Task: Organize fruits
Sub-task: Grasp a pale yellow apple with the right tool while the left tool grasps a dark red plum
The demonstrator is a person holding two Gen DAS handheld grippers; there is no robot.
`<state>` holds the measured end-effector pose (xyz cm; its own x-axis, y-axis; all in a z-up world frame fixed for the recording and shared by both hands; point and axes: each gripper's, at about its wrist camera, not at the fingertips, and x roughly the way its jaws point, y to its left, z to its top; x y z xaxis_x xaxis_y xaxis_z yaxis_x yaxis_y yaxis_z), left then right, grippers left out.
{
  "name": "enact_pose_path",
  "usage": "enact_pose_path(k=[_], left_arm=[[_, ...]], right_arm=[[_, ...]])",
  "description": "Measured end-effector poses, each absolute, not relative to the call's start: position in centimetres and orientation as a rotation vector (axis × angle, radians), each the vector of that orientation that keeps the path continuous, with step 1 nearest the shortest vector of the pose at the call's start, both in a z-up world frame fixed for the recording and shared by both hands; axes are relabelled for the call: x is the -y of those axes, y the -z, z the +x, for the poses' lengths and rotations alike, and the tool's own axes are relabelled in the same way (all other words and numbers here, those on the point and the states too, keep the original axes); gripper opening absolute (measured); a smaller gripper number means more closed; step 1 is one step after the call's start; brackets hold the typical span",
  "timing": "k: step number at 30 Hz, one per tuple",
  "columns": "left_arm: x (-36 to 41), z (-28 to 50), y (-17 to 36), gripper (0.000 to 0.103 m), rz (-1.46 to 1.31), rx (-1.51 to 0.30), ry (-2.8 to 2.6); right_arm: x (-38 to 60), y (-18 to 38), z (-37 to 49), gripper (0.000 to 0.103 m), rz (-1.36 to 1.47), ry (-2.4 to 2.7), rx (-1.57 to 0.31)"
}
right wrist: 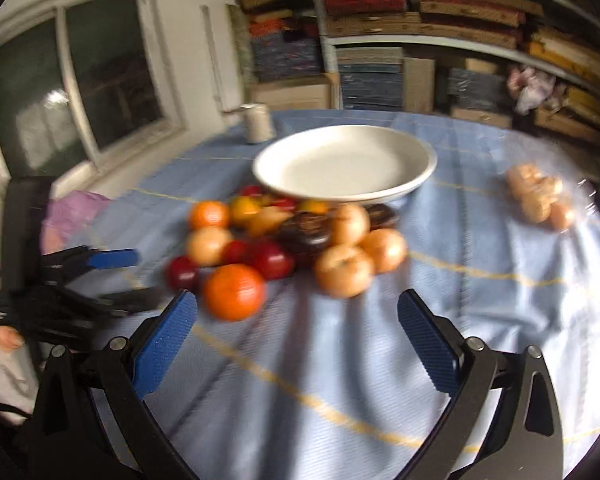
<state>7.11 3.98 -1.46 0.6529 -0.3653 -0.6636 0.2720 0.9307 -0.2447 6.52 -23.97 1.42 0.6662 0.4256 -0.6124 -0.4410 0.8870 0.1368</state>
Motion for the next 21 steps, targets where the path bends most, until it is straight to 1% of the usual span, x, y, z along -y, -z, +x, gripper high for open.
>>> enact_pose_path(k=[2, 4, 11, 15, 21], left_arm=[[-4.3, 8.2, 1.9, 0.099, -0.18, -0.83, 0.387], [-3.4, 8.8, 2.0, 0.099, -0.111, -0.855, 0.382], [-0.9, 9.7, 2.4, 0.099, 0.041, -0.846, 0.389], [-1.1, 10.6, 2.9, 0.099, 0.014, -0.879, 0.417], [-0.5, 10.4, 3.0, 0.099, 0.053, -0.865, 0.432]], right_arm=[[24.2, -1.4, 7.5, 0.099, -0.042, -0.473, -0.701], [24.5, -1.1, 8.5, 0.099, -0.059, -0.454, -0.734], [24.1, 0.5, 10.4, 0.099, -0.13, -0.43, -0.79], [24.5, 0.6, 10.8, 0.099, -0.147, -0.399, -0.77], [24.5, 1.0, 11.4, 0.099, -0.142, -0.415, -0.795]])
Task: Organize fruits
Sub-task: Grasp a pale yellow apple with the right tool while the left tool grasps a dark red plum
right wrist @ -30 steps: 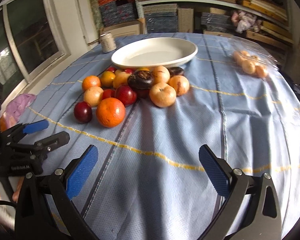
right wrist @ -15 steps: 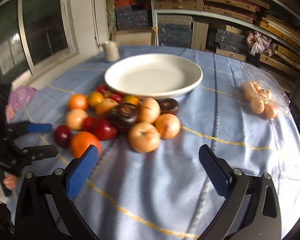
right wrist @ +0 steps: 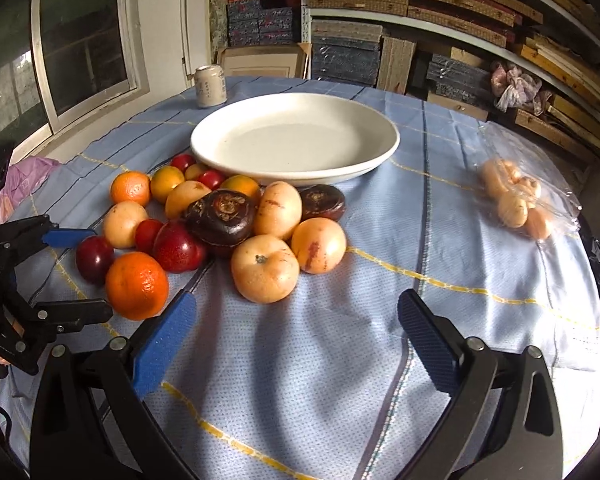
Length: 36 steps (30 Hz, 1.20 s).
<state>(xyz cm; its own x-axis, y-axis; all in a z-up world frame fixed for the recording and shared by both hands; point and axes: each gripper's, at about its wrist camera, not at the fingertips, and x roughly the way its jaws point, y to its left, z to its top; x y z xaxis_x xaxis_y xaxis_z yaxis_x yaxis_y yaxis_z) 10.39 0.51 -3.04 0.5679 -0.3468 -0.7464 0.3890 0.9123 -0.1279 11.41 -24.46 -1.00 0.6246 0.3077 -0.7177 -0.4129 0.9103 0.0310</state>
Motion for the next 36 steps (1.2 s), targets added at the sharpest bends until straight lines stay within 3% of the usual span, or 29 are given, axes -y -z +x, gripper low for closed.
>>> enact_pose_path(k=[4, 6, 8, 11, 15, 17, 19, 22, 33, 36], left_arm=[[-0.3, 10.3, 3.1, 0.099, 0.053, -0.871, 0.445], [-0.3, 10.4, 3.1, 0.096, 0.051, -0.877, 0.457], [-0.3, 10.5, 3.3, 0.092, 0.042, -0.89, 0.473], [-0.5, 10.4, 3.3, 0.092, 0.032, -0.889, 0.479], [-0.6, 10.4, 3.3, 0.091, 0.02, -0.888, 0.486], [-0.7, 10.4, 3.2, 0.088, 0.013, -0.886, 0.494], [-0.7, 10.4, 3.2, 0.08, 0.006, -0.883, 0.508], [-0.7, 10.3, 3.1, 0.073, -0.006, -0.88, 0.535], [-0.7, 9.8, 2.7, 0.039, -0.013, -0.85, 0.572], [-0.7, 9.6, 2.7, 0.039, 0.002, -0.846, 0.561]], right_arm=[[23.8, 1.3, 12.1, 0.096, -0.161, -0.44, -0.819], [23.4, 1.5, 12.8, 0.076, -0.182, -0.446, -0.834], [23.3, 1.7, 13.5, 0.07, -0.17, -0.469, -0.86], [22.8, 2.3, 14.5, 0.069, -0.143, -0.507, -0.895], [22.0, 3.0, 15.2, 0.057, -0.127, -0.556, -0.921], [21.8, 3.2, 15.5, 0.056, -0.125, -0.563, -0.923], [21.6, 3.2, 15.8, 0.056, -0.125, -0.56, -0.919], [21.5, 3.3, 16.0, 0.043, -0.138, -0.553, -0.903], [22.8, 3.2, 15.8, 0.042, -0.098, -0.565, -0.895], [23.2, 3.1, 15.6, 0.042, -0.092, -0.558, -0.887]])
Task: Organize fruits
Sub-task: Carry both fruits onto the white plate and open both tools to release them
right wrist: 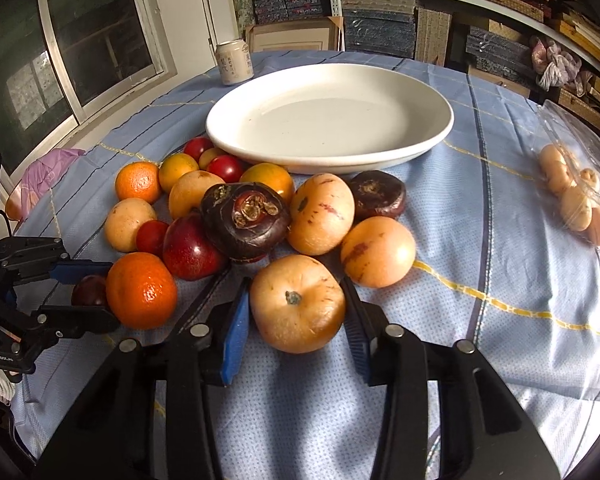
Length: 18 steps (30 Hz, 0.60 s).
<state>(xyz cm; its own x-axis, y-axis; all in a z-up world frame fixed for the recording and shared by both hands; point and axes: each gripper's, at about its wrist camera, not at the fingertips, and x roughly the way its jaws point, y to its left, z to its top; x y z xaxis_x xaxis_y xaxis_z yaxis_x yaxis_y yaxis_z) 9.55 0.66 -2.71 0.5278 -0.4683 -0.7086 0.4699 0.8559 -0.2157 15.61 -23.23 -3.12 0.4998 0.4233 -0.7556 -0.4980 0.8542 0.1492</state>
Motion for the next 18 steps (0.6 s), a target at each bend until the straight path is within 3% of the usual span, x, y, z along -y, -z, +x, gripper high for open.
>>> enact_pose_path(k=[13, 18], left_arm=[[-2.2, 8.6, 1.9, 0.039, -0.01, -0.838, 0.514], [-2.2, 12.2, -3.5, 0.039, 0.063, -0.745, 0.437]], right_arm=[[25.0, 2.1, 14.4, 0.042, -0.035, -0.53, -0.847], [26.1, -1.4, 16.0, 0.042, 0.026, -0.512, -0.778]])
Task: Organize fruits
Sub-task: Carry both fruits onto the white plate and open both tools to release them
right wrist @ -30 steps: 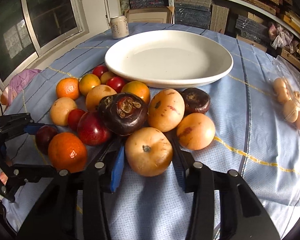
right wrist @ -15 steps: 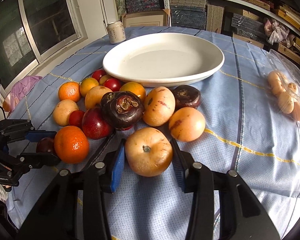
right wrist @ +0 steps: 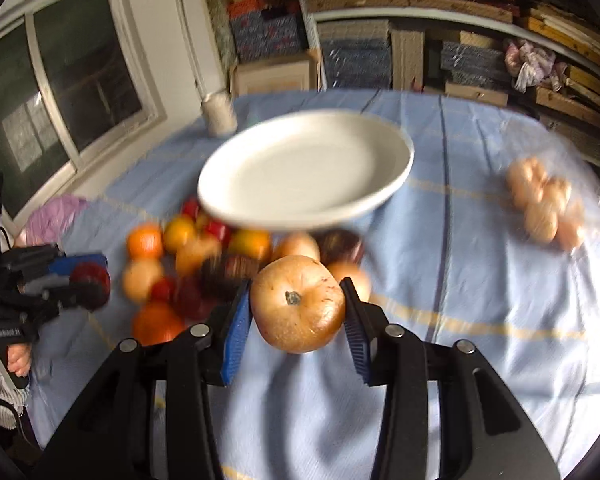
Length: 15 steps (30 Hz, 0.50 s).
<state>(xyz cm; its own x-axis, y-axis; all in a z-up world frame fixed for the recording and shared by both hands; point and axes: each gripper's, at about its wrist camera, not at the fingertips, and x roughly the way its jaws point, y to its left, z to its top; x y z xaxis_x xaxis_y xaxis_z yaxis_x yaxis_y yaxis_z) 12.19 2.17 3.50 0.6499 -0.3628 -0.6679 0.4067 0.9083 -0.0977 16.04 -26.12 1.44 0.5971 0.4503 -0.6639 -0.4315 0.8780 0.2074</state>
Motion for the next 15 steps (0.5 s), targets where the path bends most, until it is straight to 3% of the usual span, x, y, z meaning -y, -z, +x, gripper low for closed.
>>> enact_pose_path(k=[4, 9, 15], left_arm=[[-1.0, 17.9, -5.2, 0.039, 0.076, -0.719, 0.37], [-0.4, 24.5, -3.0, 0.039, 0.016, -0.778, 0.32], [-0.3, 27.1, -0.8, 0.039, -0.001, -0.822, 0.32]], right_arm=[[24.9, -3.1, 20.6, 0.042, 0.043, -0.498, -0.769], [23.0, -2.1, 26.2, 0.042, 0.095, -0.476, -0.794], [22.4, -0.7, 28.0, 0.042, 0.066, -0.458, -0.809]])
